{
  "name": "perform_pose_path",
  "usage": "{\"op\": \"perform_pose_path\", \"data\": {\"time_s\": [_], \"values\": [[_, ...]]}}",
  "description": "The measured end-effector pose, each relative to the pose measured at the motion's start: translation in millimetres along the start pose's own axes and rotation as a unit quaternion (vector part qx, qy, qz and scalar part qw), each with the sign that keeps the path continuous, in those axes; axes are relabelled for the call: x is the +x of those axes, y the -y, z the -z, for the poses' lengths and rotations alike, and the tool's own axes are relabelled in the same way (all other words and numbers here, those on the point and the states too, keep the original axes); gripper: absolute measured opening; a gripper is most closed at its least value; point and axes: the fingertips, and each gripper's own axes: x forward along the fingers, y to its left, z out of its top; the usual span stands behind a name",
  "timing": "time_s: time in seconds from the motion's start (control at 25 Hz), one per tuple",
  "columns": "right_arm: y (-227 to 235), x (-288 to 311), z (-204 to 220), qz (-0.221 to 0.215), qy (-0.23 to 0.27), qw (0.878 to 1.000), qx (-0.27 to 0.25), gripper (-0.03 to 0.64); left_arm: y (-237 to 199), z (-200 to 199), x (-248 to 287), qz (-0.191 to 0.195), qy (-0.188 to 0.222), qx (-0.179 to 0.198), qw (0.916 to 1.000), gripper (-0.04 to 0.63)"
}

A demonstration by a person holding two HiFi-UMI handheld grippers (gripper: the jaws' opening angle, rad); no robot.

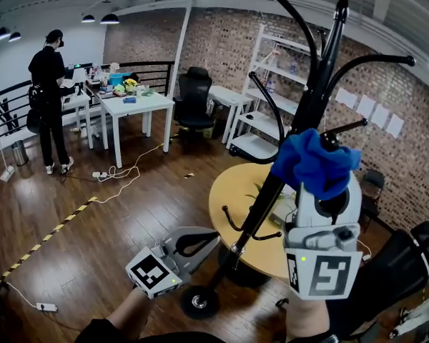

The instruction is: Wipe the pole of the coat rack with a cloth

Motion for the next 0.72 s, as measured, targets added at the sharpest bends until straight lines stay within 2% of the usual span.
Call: {"op": "perform_pose_path", "data": {"time_s": [0.08,0.16,0.28,0.44,0.6,0.72], "values": [[-0.7,0.6,-7.1,-0.005,0.010,1.000,-0.007,0.078,-2.0,0.4,-0.6,-0.001,0.000,-0.002,1.0000,0.003],[-0.6,3.8,7.9,-0.005,-0.003,1.000,0.005,0.078,-2.5,1.5,-2.0,0.000,0.000,-0.001,1.0000,0.003],[-0.3,9.1,58.8,0.001,-0.062,0.998,0.015,0.078,0.6,4.4,-3.1,0.005,-0.003,0.001,1.0000,0.003],[-19.6,7.6,136.0,-0.010,-0.157,0.987,0.005,0.076,-1.3,8.5,-8.5,0.000,-0.007,-0.008,0.9999,0.003],[-34.8,-21.0,177.2,-0.006,-0.198,0.980,0.022,0.075,2.9,12.7,-9.1,0.005,-0.013,-0.011,0.9998,0.003],[-54.3,-44.4,200.6,-0.021,-0.224,0.974,0.033,0.076,4.4,17.1,-5.8,0.006,-0.018,-0.017,0.9997,0.003]]}}
